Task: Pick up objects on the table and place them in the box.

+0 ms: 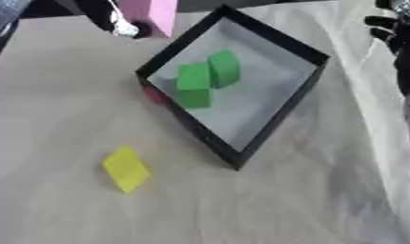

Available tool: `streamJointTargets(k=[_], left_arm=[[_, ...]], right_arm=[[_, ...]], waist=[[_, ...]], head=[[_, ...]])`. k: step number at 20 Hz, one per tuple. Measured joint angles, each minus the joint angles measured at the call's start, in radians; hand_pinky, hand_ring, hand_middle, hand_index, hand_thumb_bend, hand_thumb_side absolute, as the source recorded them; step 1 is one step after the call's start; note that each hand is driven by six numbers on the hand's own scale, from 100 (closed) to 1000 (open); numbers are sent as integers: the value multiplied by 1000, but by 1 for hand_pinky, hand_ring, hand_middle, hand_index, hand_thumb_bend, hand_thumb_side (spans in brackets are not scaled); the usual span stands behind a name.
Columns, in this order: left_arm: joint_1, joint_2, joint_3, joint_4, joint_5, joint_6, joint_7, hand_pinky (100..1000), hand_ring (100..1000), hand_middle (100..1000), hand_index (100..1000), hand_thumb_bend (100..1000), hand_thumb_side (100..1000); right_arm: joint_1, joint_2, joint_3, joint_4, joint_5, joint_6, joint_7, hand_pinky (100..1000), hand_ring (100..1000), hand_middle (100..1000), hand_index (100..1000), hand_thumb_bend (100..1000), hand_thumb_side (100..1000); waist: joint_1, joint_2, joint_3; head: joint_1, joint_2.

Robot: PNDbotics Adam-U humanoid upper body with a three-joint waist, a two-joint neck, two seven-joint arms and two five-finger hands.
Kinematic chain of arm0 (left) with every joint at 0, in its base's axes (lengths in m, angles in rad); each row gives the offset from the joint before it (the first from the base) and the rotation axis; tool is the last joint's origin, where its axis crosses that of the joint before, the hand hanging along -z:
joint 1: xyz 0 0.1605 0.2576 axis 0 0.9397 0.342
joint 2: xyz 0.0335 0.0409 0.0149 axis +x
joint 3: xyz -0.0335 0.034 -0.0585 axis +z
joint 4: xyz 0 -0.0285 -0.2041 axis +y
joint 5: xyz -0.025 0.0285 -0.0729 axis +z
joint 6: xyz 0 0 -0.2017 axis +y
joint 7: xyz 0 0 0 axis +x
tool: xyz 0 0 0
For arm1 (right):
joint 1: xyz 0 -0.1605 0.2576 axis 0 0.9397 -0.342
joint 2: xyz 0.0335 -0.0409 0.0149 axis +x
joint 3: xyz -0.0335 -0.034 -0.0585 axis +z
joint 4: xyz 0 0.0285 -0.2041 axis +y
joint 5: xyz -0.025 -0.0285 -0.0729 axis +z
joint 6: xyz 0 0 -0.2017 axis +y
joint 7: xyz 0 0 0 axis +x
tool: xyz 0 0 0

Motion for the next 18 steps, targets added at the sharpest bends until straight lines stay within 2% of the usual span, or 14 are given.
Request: streamJointTargets(k=[11, 13, 14, 15, 17, 18], left_arm=[[24, -111, 1, 106, -164, -149, 88, 783, 686, 654, 690, 191, 100], [34, -125, 1, 126, -199, -177, 99, 785, 692, 662, 699, 237, 100], [39, -131, 1, 138, -217, -190, 102, 800, 717, 692, 738, 297, 100], [45, -137, 1, 153, -234, -202, 102, 806, 730, 706, 756, 318, 111], [51, -147, 8, 177, -266, -220, 101, 835, 778, 764, 826, 461, 277], [51, -153, 13, 186, -281, -227, 102, 864, 828, 829, 885, 537, 379]], right_arm=[[-55, 32, 6, -11, -4, -1, -1, 882, 785, 817, 904, 100, 640], [-60, 35, 7, -12, -4, 1, 0, 882, 785, 817, 904, 100, 642], [-62, 38, 7, -12, -4, 1, 1, 882, 785, 817, 904, 100, 643], [-63, 41, 8, -12, -4, 2, 1, 882, 785, 817, 904, 100, 644], [-63, 43, 10, -13, -3, 2, 2, 882, 784, 817, 904, 100, 645], [-63, 44, 12, -13, -3, 3, 2, 882, 784, 817, 904, 100, 646]], waist=[[0, 1, -69], [0, 5, -76], [0, 9, -78], [0, 11, -79], [0, 11, -80], [0, 11, -80]], head=[[30, -24], [35, -28], [35, -31], [35, -32], [35, -32], [35, -32]])
